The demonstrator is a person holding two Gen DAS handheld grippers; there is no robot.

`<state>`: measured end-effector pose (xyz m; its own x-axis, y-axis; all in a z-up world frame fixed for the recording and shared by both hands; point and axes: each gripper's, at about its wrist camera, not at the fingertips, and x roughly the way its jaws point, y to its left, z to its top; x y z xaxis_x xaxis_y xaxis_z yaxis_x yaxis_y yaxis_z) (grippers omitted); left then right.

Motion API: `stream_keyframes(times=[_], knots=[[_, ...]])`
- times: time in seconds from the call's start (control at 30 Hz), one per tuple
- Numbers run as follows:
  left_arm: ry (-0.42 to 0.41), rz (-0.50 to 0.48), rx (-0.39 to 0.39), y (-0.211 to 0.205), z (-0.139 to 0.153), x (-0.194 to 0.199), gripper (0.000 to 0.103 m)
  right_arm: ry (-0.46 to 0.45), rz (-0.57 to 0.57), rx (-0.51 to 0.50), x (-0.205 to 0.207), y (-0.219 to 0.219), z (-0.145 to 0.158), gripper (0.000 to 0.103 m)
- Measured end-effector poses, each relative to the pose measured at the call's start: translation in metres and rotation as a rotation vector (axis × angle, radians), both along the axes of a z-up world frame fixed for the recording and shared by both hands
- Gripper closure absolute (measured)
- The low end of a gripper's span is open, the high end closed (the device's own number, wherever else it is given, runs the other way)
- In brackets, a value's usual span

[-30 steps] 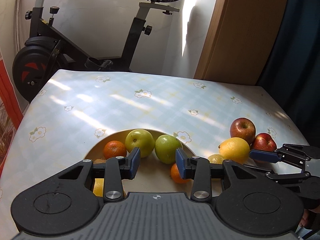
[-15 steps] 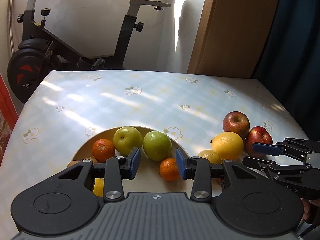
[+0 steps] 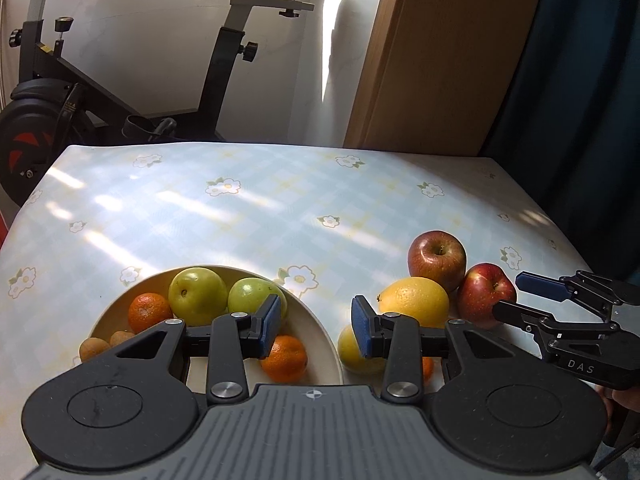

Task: Organize fruits
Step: 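Withdraw both tools from the plate toward the red apples, then grasp a red apple with the left tool while the right tool grasps a large red apple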

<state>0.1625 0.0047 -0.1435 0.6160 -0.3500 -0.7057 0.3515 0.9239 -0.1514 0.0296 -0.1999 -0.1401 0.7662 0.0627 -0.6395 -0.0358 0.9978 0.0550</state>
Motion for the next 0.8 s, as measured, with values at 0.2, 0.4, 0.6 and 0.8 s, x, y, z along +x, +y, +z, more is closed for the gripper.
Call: stream_keyframes(times=[0.2,0.4,0.6,0.8], knots=[[0.023,-0.045,-0.022,-0.029,-0.006,0.003,0.062,0.013,0.0,-0.026,-0.001,-0.008,-0.015,0.046],[0.045,-0.123,-0.044,-0.059,-0.008,0.009,0.063,0.015,0.032,-0.024,-0.002,-0.009,-0.026,0.045],[0.08,-0.19,-0.066,-0.089,-0.01,0.014,0.063,0.013,0.061,-0.02,0.0,-0.01,-0.032,0.044],[0.109,-0.247,-0.06,-0.116,-0.016,0.019,0.063,0.009,0.076,-0.003,0.001,-0.015,-0.036,0.045]])
